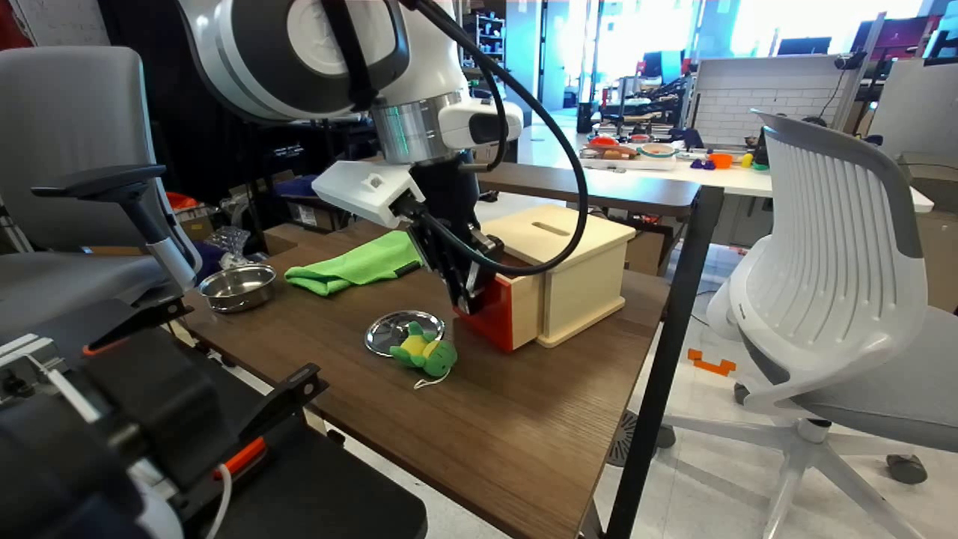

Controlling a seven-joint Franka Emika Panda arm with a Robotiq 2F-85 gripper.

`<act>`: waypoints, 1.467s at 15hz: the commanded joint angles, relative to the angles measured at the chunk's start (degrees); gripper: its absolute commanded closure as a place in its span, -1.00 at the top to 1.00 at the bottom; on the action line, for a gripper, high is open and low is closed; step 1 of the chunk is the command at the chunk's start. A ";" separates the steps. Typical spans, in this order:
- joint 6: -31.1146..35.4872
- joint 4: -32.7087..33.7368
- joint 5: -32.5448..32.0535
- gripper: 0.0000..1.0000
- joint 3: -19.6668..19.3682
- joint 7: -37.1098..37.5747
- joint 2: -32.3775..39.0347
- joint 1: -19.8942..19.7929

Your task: Open the drawer on the table

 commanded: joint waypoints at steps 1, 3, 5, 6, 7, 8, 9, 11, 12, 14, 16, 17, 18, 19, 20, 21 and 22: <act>-0.79 -3.65 2.56 -0.87 4.42 -3.36 -0.80 -2.85; -1.03 -4.13 3.34 -0.87 5.32 -3.87 -1.22 -3.93; -0.85 -4.42 4.10 -0.87 5.96 -4.29 -1.31 -4.71; -0.81 -4.73 4.48 -0.87 6.14 -4.57 -1.49 -4.86; -0.96 -4.83 4.68 -0.87 6.32 -4.74 -1.56 -4.99; -0.92 -4.98 4.92 -0.87 6.41 -4.85 -1.64 -5.05; -0.86 -5.00 5.10 -0.87 6.53 -4.98 -1.62 -5.16; -0.91 -5.59 5.35 -0.87 6.63 -4.94 -2.05 -5.23; -0.85 -5.93 5.61 -0.87 6.70 -4.94 -2.24 -5.28; -0.76 -6.23 6.12 -0.87 6.69 -4.97 -2.41 -5.25; -0.95 -6.20 5.88 -0.87 6.12 -4.57 -2.35 -4.76; -1.63 -6.12 5.66 0.04 5.85 -4.48 -2.47 -4.50; -2.01 -6.13 6.00 0.08 6.15 -4.52 -2.52 -4.67; -3.15 -6.38 5.67 0.20 6.02 -4.51 -2.34 -4.27; -4.15 -6.69 5.76 0.35 6.20 -4.30 -2.33 -4.04; -5.57 -6.80 5.59 0.49 6.08 -4.07 -2.41 -3.67; -6.14 -7.05 5.62 0.65 6.08 -3.99 -2.71 -3.52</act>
